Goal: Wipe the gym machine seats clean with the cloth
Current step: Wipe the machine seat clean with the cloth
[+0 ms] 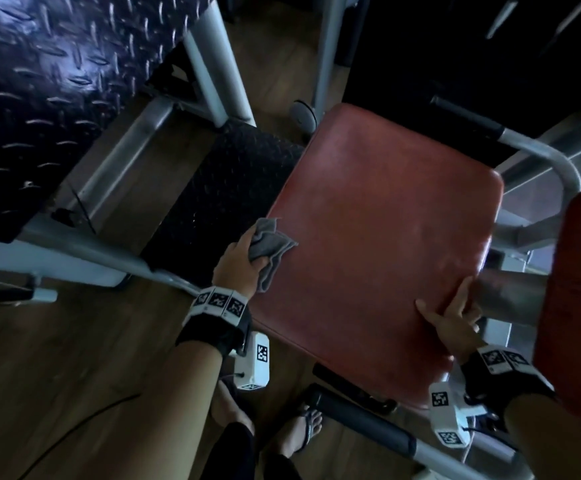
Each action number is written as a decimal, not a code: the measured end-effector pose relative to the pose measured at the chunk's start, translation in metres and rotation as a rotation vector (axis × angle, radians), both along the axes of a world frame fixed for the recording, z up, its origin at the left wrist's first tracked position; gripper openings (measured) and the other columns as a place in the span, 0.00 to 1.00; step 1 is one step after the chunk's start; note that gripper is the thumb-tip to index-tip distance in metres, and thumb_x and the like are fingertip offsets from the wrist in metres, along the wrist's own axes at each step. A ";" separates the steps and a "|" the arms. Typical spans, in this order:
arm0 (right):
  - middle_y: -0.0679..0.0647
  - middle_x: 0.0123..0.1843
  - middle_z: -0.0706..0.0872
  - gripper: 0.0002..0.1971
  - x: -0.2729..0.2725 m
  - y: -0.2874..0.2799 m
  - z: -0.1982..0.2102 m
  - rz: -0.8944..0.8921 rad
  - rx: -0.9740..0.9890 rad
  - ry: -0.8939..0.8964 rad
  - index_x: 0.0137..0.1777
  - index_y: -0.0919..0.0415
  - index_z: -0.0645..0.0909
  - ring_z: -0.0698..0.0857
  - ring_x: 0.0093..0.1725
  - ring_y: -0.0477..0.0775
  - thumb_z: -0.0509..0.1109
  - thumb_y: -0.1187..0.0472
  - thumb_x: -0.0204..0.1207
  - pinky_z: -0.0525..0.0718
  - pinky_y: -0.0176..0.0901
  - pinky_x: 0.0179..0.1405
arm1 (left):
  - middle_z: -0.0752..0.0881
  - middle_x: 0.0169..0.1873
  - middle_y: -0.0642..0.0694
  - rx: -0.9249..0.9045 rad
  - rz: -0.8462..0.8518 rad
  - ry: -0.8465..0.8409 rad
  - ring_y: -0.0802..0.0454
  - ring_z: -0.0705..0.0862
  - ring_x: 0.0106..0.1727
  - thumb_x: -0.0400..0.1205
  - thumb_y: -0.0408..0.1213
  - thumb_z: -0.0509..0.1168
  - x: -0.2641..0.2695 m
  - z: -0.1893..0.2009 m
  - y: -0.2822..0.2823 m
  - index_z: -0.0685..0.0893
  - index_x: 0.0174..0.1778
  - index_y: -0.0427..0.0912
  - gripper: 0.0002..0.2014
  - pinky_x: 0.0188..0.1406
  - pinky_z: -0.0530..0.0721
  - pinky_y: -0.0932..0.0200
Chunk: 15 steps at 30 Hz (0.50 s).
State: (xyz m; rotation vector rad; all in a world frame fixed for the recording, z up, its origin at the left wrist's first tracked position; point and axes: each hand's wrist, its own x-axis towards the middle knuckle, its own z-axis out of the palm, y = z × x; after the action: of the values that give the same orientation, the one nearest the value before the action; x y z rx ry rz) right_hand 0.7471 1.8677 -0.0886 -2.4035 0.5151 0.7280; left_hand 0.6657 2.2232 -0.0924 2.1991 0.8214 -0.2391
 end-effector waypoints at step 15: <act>0.58 0.85 0.39 0.52 0.002 -0.004 -0.004 -0.002 0.055 0.000 0.76 0.27 0.27 0.53 0.80 0.74 0.71 0.40 0.73 0.60 0.70 0.77 | 0.77 0.68 0.42 0.056 0.059 0.017 0.40 0.80 0.65 0.86 0.38 0.62 0.010 0.004 -0.009 0.63 0.83 0.56 0.29 0.62 0.76 0.48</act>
State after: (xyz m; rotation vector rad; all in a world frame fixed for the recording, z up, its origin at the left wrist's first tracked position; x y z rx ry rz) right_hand 0.7490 1.8640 -0.0927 -2.3520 0.4914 0.7323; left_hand 0.6753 2.2146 -0.0889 2.2239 0.9116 -0.2086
